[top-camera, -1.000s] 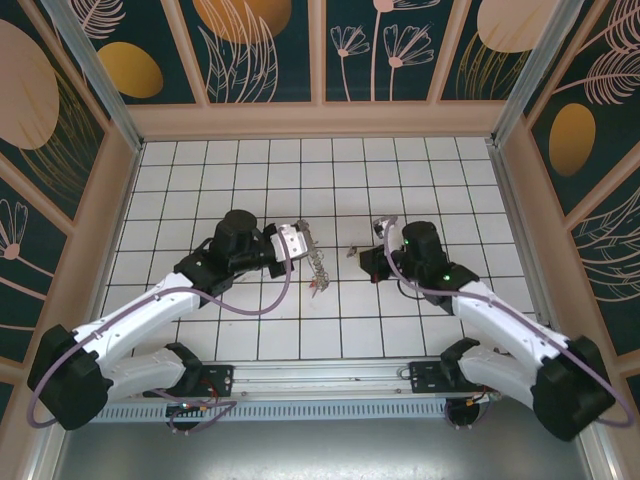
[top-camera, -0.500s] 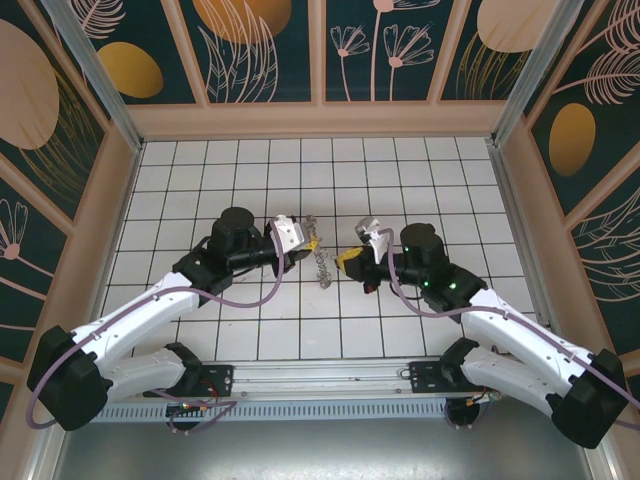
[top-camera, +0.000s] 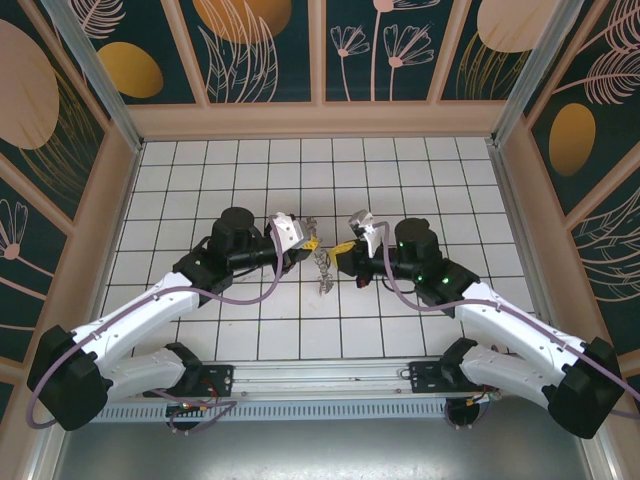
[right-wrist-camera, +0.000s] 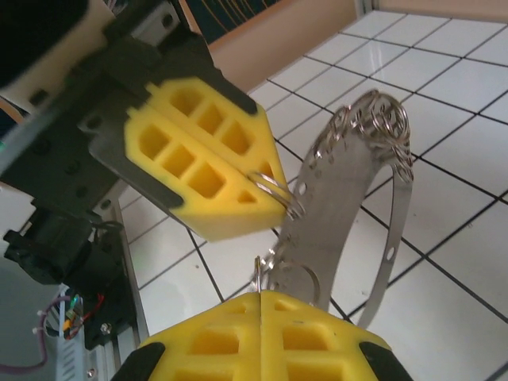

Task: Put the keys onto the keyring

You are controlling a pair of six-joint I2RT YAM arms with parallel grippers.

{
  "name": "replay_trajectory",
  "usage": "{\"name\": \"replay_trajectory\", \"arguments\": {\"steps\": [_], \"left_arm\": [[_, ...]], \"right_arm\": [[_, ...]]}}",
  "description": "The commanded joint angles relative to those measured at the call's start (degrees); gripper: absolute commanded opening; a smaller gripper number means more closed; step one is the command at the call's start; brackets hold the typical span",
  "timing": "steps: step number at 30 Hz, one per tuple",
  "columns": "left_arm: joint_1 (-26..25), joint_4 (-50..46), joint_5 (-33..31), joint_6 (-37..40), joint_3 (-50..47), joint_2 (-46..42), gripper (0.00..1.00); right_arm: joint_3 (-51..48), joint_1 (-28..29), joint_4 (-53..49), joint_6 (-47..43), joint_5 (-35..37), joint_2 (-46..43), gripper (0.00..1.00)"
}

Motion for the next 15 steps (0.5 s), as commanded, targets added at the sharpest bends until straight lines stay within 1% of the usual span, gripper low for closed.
{"name": "replay_trajectory", "arguments": {"steps": [1, 15], "left_arm": [[0.4, 2.8, 0.6, -1.3, 1.1, 0.5, 0.0], [0.4, 4.8, 1.7, -2.8, 0.8, 1.0, 0.0]], "right_arm": [[1.1, 0.5, 5.8, 2.6, -1.0, 0.3, 0.0], [1.6, 1.1, 7.3, 4.9, 2.2, 2.3, 0.0]]}}
